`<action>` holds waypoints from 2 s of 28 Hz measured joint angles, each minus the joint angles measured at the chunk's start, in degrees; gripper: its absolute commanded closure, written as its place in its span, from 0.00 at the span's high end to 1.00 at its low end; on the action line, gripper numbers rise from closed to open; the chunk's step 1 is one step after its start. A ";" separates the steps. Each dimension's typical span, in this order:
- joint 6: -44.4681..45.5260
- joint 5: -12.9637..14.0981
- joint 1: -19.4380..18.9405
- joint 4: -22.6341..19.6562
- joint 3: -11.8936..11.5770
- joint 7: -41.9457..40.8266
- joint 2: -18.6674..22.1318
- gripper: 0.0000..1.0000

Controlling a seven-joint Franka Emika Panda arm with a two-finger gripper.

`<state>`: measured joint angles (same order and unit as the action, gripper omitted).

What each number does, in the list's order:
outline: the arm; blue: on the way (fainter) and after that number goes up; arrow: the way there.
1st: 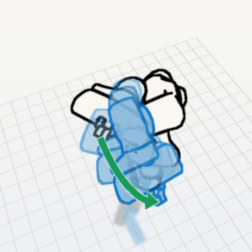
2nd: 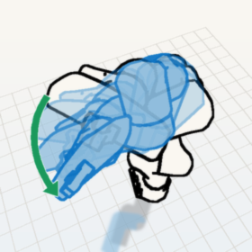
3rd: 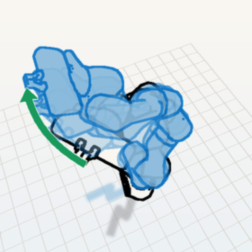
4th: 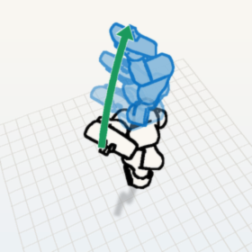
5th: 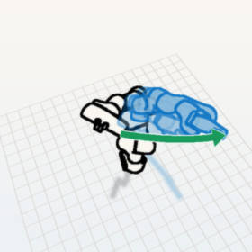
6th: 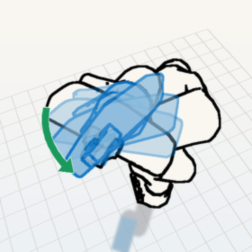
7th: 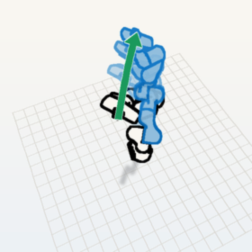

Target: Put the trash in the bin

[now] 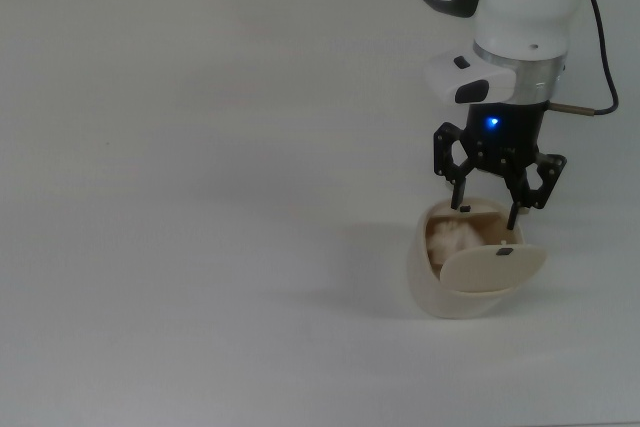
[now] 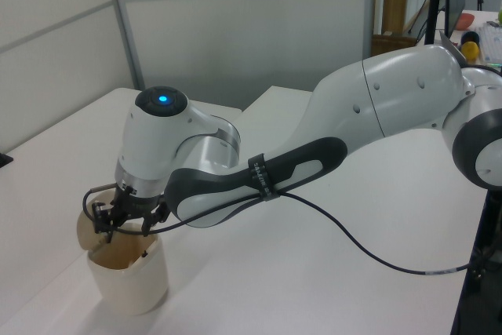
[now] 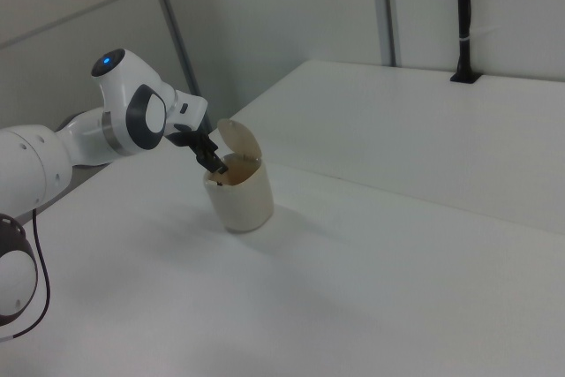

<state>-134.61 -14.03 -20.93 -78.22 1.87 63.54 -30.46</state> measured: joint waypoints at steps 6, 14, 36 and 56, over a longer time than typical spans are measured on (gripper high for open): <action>0.00 -0.05 0.01 0.82 -0.32 0.13 0.00 1.00; 9.94 4.27 0.23 1.41 -0.32 -7.97 4.49 1.00; 50.01 12.43 8.84 0.72 -7.71 -57.16 15.10 1.00; 53.66 12.42 9.50 -0.19 -20.55 -73.18 21.60 1.00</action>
<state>-80.95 -1.61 -11.44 -78.41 -18.68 -9.64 -8.86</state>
